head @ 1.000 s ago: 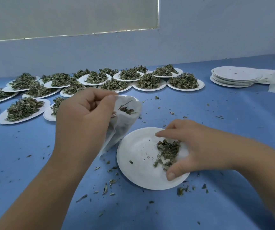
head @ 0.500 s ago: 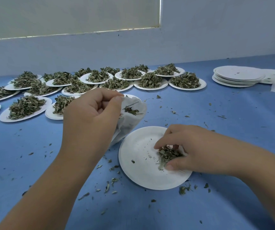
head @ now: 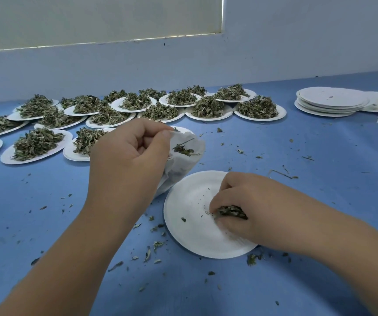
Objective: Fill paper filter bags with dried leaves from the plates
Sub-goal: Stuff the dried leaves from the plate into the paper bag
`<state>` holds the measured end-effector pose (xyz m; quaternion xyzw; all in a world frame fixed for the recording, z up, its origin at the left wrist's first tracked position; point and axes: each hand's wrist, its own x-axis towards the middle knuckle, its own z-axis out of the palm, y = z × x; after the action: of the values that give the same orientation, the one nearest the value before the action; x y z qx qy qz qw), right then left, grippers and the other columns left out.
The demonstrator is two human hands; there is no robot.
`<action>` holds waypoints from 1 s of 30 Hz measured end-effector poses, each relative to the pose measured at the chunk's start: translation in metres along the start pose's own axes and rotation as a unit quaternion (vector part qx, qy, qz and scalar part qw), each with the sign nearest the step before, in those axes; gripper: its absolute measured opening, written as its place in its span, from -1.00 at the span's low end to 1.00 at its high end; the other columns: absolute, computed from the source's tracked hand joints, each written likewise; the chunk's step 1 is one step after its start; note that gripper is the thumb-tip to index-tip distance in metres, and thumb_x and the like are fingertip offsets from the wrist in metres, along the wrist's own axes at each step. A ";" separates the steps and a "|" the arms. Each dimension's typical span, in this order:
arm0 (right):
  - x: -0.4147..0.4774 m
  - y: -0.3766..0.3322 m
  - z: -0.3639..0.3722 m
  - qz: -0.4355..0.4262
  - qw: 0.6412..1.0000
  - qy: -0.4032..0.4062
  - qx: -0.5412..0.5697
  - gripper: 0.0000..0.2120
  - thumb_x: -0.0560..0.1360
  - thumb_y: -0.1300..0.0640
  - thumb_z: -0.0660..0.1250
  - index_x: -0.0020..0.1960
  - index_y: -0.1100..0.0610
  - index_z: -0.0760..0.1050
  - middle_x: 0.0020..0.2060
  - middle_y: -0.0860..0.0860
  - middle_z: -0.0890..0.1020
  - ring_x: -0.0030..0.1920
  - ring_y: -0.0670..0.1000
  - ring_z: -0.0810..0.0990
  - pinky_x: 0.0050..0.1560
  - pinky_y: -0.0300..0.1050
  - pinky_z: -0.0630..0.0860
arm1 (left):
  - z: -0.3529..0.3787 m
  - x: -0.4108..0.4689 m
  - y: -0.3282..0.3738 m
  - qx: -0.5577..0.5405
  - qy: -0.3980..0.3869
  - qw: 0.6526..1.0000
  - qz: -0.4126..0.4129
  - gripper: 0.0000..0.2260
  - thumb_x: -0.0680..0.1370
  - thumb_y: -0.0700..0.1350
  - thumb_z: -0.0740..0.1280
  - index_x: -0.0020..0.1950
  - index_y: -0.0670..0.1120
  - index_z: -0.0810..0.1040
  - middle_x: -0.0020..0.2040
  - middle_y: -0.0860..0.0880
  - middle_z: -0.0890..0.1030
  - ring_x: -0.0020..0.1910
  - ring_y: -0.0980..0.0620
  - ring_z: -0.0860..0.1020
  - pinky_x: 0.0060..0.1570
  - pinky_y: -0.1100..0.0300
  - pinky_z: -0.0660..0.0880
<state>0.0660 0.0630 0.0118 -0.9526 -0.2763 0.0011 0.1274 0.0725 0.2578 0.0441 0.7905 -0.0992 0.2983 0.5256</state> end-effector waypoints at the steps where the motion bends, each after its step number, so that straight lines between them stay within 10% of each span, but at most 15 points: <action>1: 0.000 0.001 -0.001 0.001 1.000 -0.002 0.006 -0.74 0.53 -0.09 0.23 0.20 -0.23 0.50 0.03 -0.24 0.40 -0.02 -0.23 0.37 -0.01 -0.23 0.44 | 0.000 0.000 0.000 -0.001 -0.001 1.000 0.000 -0.81 0.54 -0.20 0.34 -0.17 0.06 0.64 -0.39 0.01 0.58 -0.54 0.23 0.41 -0.53 0.51 0.25; 7: -0.004 0.009 -0.007 0.033 0.999 -0.020 0.021 -0.50 0.40 -0.32 0.27 0.32 -0.32 0.32 0.03 -0.34 0.31 0.01 -0.27 0.37 -0.11 -0.36 0.32 | 0.001 0.000 -0.003 0.005 -0.002 1.000 0.007 -0.81 0.54 -0.19 0.34 -0.17 0.08 0.63 -0.33 -0.02 0.58 -0.51 0.22 0.41 -0.51 0.49 0.28; 30: 0.004 -0.010 -0.005 0.033 0.999 0.002 -0.042 -0.80 0.53 0.15 0.18 -0.03 0.09 0.59 -0.09 0.01 0.57 -0.08 0.02 0.55 -0.08 -0.04 0.50 | 0.011 -0.007 -0.008 0.096 0.000 0.992 0.081 -0.87 0.56 -0.16 0.31 -0.11 -0.01 0.63 -0.45 0.08 0.45 -0.45 0.16 0.39 -0.44 0.43 0.29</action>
<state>0.0645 0.0717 0.0187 -0.9656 -0.2446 -0.0088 0.0876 0.0744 0.2506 0.0312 0.8265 -0.1337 0.3478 0.4219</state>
